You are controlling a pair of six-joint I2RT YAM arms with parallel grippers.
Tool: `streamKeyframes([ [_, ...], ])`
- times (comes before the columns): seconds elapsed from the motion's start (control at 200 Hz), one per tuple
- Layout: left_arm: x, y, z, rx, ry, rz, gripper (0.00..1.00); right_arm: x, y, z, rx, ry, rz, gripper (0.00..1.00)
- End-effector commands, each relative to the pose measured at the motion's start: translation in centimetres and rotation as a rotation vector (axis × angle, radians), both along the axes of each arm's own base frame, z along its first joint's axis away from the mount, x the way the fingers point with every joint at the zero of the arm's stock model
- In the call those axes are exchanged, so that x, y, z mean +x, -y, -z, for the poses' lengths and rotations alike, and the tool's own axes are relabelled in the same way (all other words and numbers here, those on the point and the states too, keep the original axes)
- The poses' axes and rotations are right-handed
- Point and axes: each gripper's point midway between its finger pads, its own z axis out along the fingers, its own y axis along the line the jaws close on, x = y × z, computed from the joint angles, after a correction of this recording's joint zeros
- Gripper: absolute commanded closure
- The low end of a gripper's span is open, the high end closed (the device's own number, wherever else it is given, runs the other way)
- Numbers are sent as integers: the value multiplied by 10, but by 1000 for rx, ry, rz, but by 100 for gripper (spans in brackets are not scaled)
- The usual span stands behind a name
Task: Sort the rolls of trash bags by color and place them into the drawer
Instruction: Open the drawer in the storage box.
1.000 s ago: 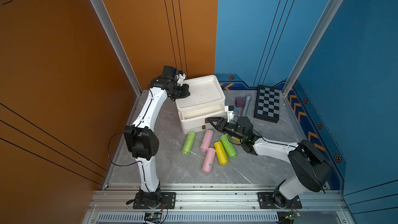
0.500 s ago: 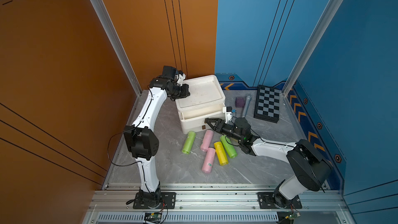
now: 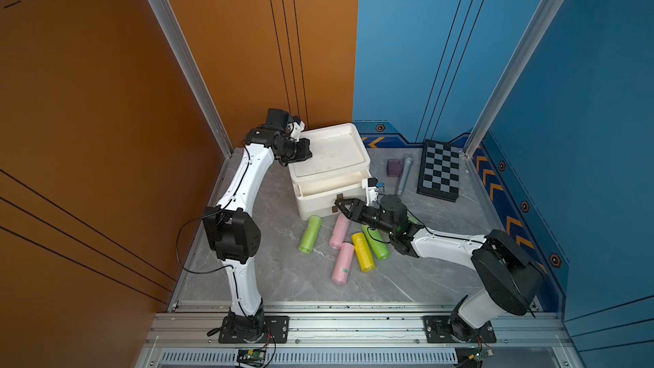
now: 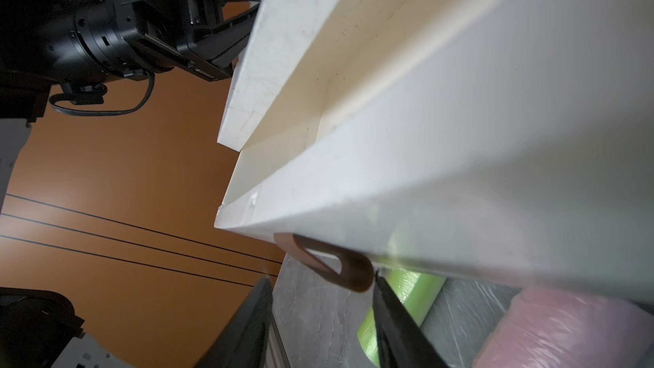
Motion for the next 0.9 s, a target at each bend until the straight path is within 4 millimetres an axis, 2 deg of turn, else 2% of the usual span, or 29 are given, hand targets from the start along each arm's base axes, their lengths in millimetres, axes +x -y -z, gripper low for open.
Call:
streamKeyframes([
  [0.0,-37,-17,77,102,-304,-18,100,7,0,-15,12,45,26,52],
  [0.265,-37,-17,78,102,-308,-16,100,9,-1,-28,59,57,30,53],
  [0.37,-37,-18,77,101,-306,-18,100,9,1,-32,80,60,35,57],
  [0.475,-37,-17,77,103,-306,-16,100,8,1,-34,84,64,36,65],
  [0.676,-37,-17,78,102,-307,-16,100,9,9,-32,82,65,73,87],
  [0.896,-37,-17,78,100,-309,-18,100,10,12,-30,79,63,84,100],
])
